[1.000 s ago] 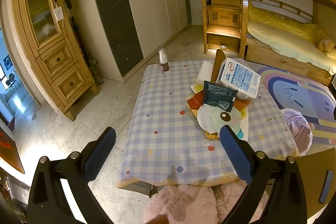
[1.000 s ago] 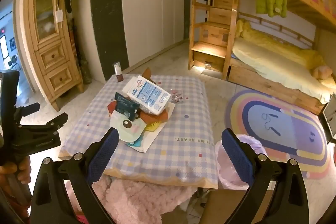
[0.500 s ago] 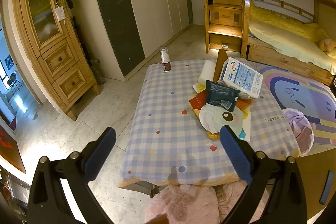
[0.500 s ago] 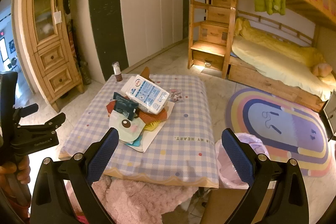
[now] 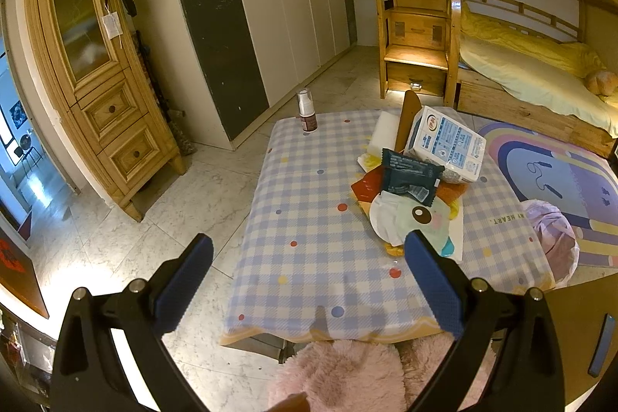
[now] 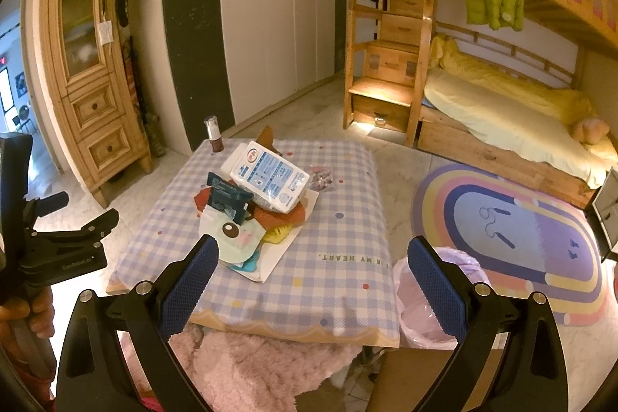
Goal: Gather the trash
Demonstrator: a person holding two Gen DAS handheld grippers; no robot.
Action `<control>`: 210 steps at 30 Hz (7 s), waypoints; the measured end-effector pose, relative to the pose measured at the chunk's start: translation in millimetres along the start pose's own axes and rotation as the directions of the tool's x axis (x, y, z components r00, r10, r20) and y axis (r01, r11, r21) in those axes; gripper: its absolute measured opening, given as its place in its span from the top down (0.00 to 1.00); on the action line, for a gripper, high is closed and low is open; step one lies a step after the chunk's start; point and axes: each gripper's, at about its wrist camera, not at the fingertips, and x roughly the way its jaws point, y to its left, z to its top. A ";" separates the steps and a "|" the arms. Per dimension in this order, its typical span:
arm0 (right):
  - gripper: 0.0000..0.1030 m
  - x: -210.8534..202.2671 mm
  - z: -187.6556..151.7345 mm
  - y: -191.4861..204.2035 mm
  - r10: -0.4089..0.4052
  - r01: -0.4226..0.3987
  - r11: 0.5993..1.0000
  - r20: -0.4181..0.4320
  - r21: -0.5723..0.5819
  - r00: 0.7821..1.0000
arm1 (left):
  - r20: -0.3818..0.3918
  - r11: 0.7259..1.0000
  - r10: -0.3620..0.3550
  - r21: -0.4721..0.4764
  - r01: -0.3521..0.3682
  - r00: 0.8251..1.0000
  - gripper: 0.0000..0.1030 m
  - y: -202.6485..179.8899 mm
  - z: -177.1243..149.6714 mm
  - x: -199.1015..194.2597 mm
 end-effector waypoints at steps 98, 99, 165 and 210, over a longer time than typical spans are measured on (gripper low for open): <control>0.14 248.8 41.0 -0.4 0.396 -0.387 0.918 -0.165 0.085 0.903 | -0.064 0.999 -0.012 0.044 0.015 0.998 0.07 -8.5 13.8 135.0; 0.15 248.3 40.9 -0.6 0.402 -0.392 0.915 -0.162 0.093 0.901 | -0.067 0.999 -0.012 0.048 0.016 0.998 0.07 -8.9 13.9 134.2; 0.58 69.8 -34.1 -50.5 -0.008 0.000 0.995 0.077 0.105 0.997 | -0.008 0.871 -0.462 0.188 0.455 0.887 1.00 -46.6 -42.1 42.0; 0.44 54.5 -86.8 -195.4 -0.275 0.279 0.892 -0.064 0.357 0.959 | -0.077 0.681 -0.639 0.407 0.609 0.765 0.67 -255.9 3.7 54.5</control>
